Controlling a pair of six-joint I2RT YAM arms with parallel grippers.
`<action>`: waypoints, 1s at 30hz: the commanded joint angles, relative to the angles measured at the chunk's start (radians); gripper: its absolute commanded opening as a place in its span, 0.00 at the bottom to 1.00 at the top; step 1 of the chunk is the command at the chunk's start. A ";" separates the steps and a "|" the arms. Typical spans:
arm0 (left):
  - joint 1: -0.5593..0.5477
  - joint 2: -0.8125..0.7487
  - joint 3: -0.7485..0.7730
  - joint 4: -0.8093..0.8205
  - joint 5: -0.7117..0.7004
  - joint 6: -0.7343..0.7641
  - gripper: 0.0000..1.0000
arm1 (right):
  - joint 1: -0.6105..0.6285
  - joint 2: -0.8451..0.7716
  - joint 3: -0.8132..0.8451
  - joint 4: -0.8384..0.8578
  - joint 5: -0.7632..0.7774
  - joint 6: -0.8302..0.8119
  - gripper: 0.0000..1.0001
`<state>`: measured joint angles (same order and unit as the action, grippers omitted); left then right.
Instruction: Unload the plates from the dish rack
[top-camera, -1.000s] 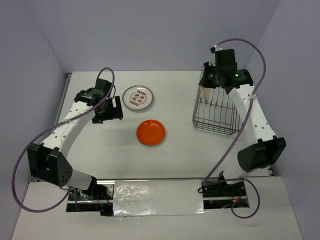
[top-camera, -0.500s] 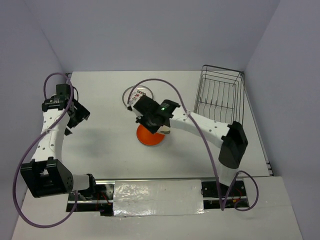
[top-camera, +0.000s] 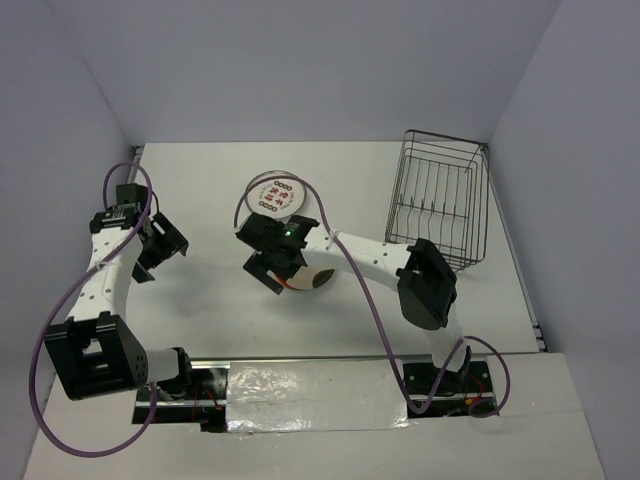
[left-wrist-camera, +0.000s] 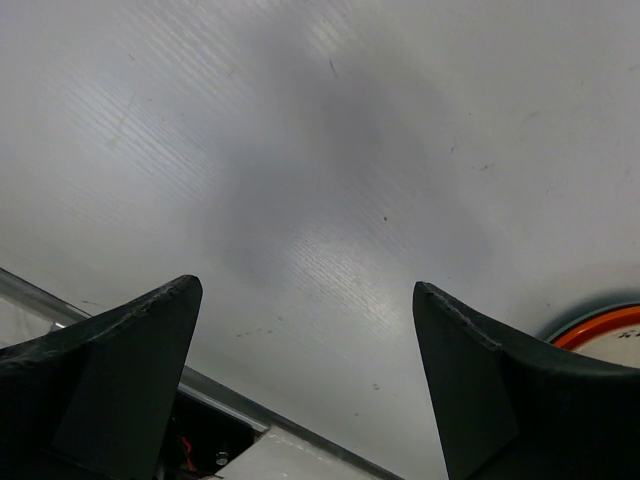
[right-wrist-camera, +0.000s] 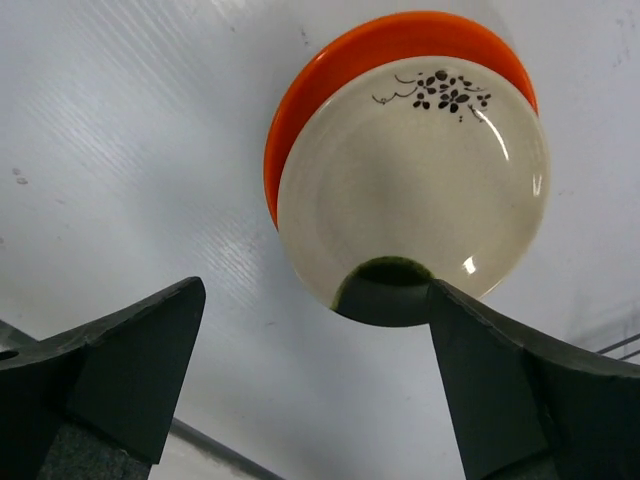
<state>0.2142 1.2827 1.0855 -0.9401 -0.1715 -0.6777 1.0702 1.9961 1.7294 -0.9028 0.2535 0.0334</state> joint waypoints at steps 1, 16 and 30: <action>0.007 -0.013 -0.006 0.038 0.038 0.058 0.99 | 0.005 -0.049 0.090 0.010 -0.010 0.049 1.00; -0.257 0.072 0.132 0.029 0.032 0.141 1.00 | -0.274 -0.434 -0.221 0.081 -0.057 0.364 1.00; -0.259 0.020 0.166 0.014 0.038 0.156 0.99 | -0.300 -0.332 -0.550 0.346 -0.114 0.649 0.73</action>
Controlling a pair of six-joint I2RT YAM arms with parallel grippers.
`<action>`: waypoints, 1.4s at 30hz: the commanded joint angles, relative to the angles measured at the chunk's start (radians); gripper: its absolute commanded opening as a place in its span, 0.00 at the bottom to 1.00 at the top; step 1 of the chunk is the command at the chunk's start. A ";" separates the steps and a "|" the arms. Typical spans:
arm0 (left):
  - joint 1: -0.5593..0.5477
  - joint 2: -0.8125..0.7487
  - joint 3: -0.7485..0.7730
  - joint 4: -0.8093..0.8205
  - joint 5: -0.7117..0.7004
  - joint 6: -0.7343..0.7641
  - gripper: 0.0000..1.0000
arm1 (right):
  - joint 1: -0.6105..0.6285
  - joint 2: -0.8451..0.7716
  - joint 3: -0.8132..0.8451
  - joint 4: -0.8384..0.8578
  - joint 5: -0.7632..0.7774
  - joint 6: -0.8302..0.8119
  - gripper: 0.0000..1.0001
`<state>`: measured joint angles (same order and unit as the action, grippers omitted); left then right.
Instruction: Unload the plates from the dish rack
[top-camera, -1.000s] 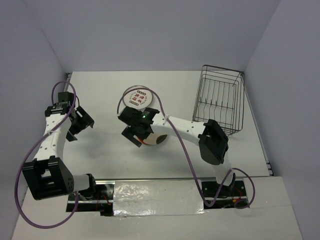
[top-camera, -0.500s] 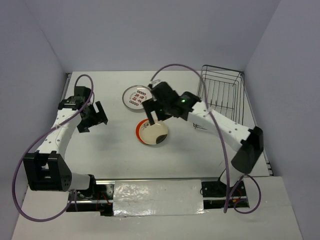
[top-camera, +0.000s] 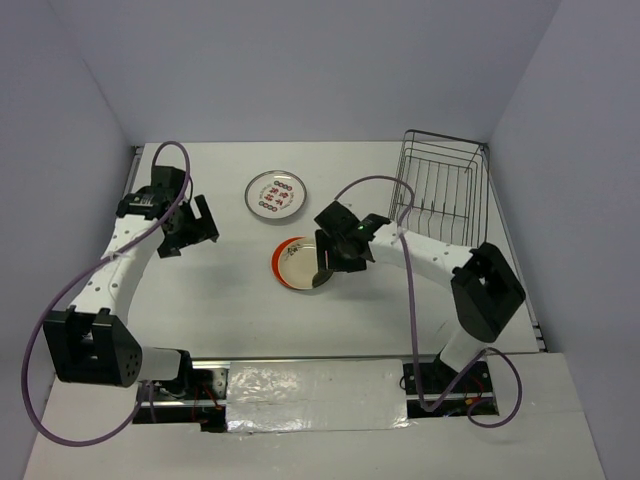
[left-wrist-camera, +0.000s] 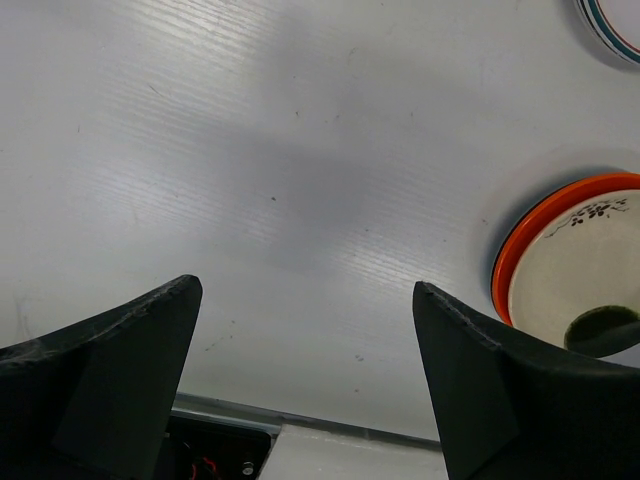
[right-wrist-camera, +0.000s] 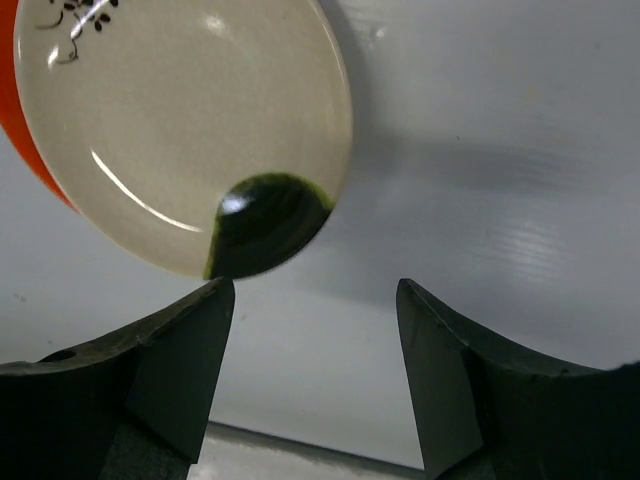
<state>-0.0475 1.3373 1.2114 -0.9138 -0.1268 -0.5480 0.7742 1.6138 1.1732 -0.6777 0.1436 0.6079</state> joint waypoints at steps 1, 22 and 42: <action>0.003 -0.036 0.034 -0.013 -0.004 0.028 0.99 | -0.006 0.064 0.006 0.128 -0.006 0.076 0.73; 0.005 -0.052 -0.006 -0.014 0.015 0.048 1.00 | -0.027 0.190 0.075 0.262 -0.198 0.041 0.71; -0.040 -0.090 0.502 -0.123 -0.226 0.076 1.00 | -0.082 -0.529 0.505 -0.445 0.381 -0.180 1.00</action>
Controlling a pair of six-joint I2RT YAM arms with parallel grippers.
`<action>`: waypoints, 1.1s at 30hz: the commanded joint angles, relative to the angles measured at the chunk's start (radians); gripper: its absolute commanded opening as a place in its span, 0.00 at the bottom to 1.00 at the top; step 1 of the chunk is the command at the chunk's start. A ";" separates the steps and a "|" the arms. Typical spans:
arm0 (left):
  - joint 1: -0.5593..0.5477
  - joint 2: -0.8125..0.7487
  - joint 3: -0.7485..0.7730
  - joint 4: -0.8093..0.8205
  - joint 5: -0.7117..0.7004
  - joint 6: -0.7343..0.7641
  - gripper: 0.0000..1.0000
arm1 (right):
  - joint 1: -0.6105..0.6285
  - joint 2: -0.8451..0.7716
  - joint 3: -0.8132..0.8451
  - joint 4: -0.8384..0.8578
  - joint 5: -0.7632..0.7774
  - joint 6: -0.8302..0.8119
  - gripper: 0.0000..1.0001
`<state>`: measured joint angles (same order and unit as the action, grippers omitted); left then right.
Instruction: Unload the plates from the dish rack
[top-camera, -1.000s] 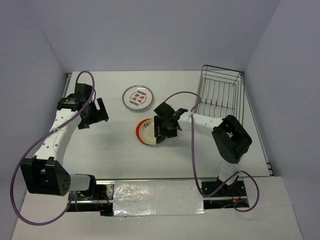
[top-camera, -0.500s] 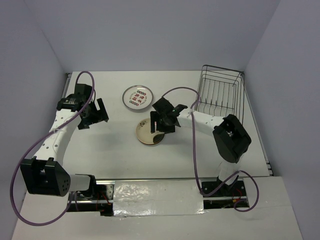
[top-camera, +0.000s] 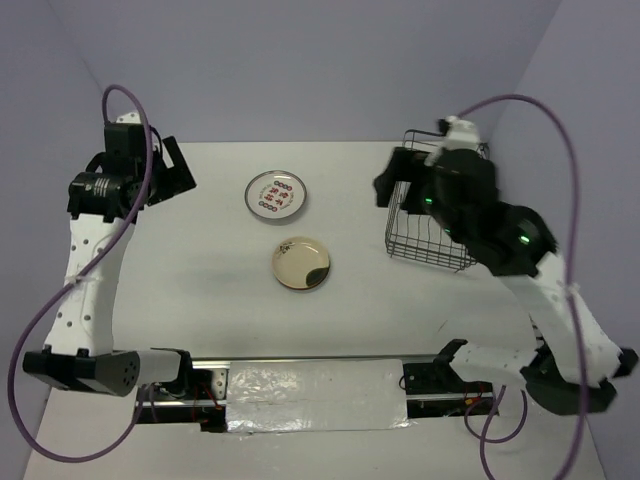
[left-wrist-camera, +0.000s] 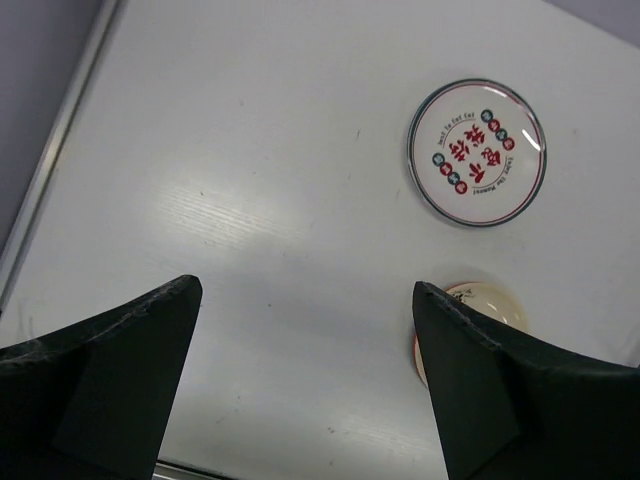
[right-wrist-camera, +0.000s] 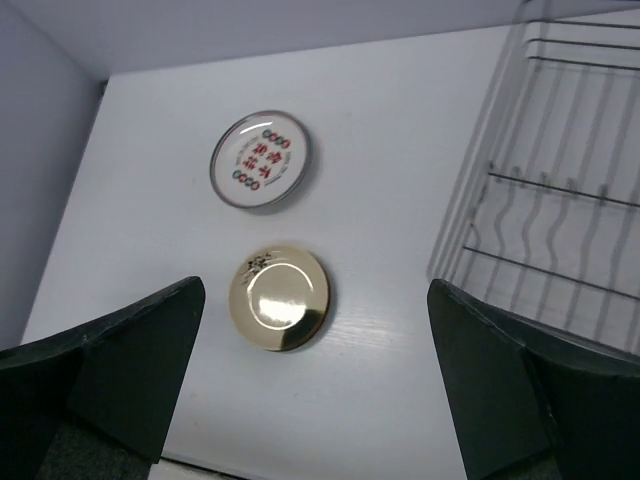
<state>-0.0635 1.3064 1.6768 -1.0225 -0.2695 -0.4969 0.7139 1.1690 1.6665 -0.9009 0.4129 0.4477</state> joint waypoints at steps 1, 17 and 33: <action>-0.028 -0.079 0.034 -0.013 -0.106 0.030 1.00 | -0.024 -0.115 0.015 -0.289 0.148 0.047 1.00; -0.098 -0.473 -0.436 -0.021 -0.272 -0.054 0.99 | -0.024 -0.515 -0.057 -0.538 0.227 0.160 1.00; -0.098 -0.389 -0.318 -0.025 -0.292 -0.042 0.99 | -0.024 -0.500 -0.100 -0.474 0.218 0.151 1.00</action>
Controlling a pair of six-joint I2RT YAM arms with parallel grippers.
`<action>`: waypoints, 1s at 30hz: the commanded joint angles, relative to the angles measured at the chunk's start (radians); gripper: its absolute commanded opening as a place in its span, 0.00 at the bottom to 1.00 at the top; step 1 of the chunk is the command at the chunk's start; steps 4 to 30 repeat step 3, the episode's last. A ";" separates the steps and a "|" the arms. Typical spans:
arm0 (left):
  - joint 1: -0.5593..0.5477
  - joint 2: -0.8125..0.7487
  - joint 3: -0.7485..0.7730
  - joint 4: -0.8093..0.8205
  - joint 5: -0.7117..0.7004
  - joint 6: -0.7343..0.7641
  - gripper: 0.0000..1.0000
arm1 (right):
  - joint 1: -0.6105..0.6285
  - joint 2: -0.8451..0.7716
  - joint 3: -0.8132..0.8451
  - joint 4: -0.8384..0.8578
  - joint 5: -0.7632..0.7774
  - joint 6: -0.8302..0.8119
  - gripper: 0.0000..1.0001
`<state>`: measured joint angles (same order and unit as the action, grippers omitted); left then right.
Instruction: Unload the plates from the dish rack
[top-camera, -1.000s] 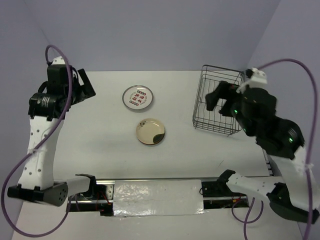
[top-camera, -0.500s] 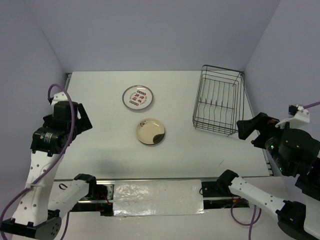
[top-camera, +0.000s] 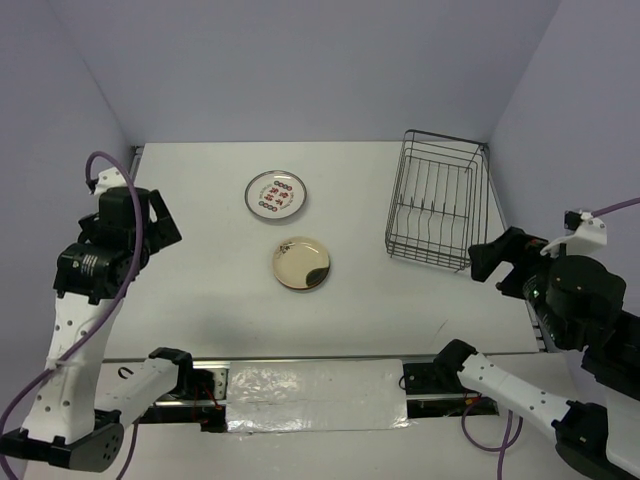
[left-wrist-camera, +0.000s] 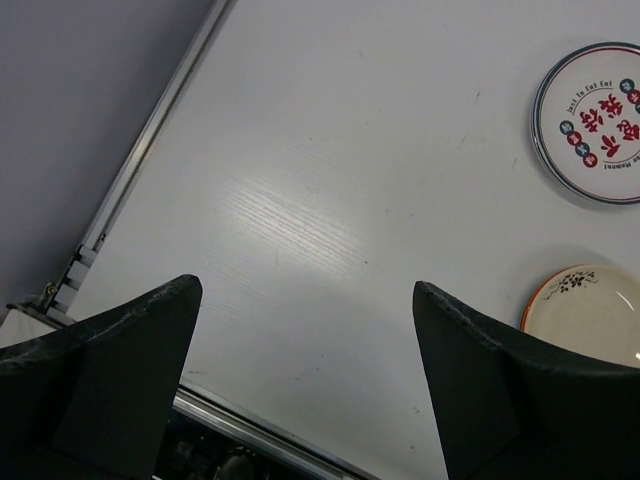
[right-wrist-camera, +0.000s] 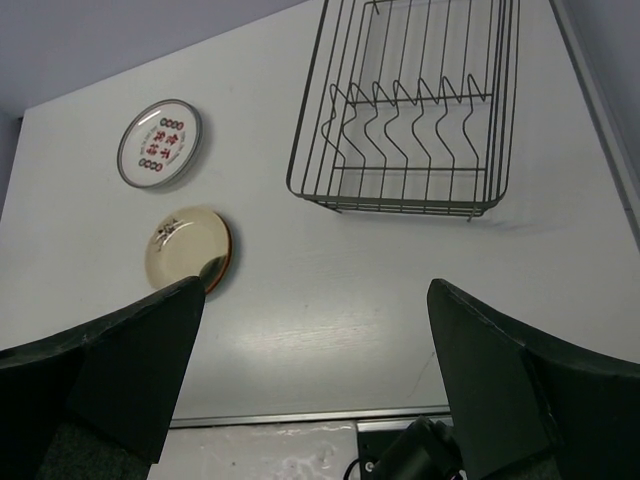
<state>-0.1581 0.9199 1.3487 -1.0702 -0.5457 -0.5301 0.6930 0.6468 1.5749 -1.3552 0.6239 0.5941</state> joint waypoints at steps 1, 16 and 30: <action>-0.003 -0.003 0.007 0.024 -0.016 -0.007 1.00 | -0.003 0.025 -0.010 -0.016 0.005 0.004 1.00; -0.003 -0.003 0.006 0.027 -0.019 -0.002 0.99 | -0.003 0.033 -0.010 -0.010 -0.001 -0.004 1.00; -0.003 -0.003 0.006 0.027 -0.019 -0.002 0.99 | -0.003 0.033 -0.010 -0.010 -0.001 -0.004 1.00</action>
